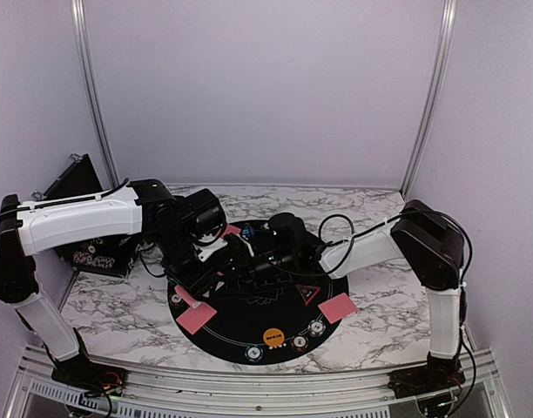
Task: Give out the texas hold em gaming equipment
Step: Pick up the poker card from the face-down deck piles.
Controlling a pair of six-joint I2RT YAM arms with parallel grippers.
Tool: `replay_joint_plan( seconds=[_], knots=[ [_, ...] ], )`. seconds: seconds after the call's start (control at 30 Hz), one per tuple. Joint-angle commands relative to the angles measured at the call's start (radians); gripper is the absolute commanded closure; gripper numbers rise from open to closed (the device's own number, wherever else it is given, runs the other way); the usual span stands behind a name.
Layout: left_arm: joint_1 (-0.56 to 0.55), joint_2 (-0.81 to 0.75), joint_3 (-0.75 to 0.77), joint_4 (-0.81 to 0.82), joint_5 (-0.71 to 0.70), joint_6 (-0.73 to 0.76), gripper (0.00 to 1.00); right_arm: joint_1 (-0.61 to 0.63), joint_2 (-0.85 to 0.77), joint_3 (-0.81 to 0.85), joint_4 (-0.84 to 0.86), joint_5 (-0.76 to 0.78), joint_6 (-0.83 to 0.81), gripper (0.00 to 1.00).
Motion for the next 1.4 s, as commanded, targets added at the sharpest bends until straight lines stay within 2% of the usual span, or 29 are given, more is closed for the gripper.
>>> replay_joint_plan(
  seconds=[0.0,1.37],
  knots=[
    [-0.001,-0.009,0.027,-0.006,0.01,0.012,0.42,-0.011,0.007,0.021,-0.01,0.017,-0.016,0.37],
    [-0.002,-0.01,0.024,-0.005,0.006,0.016,0.42,-0.052,-0.062,-0.042,-0.022,0.037,-0.033,0.39]
  ],
)
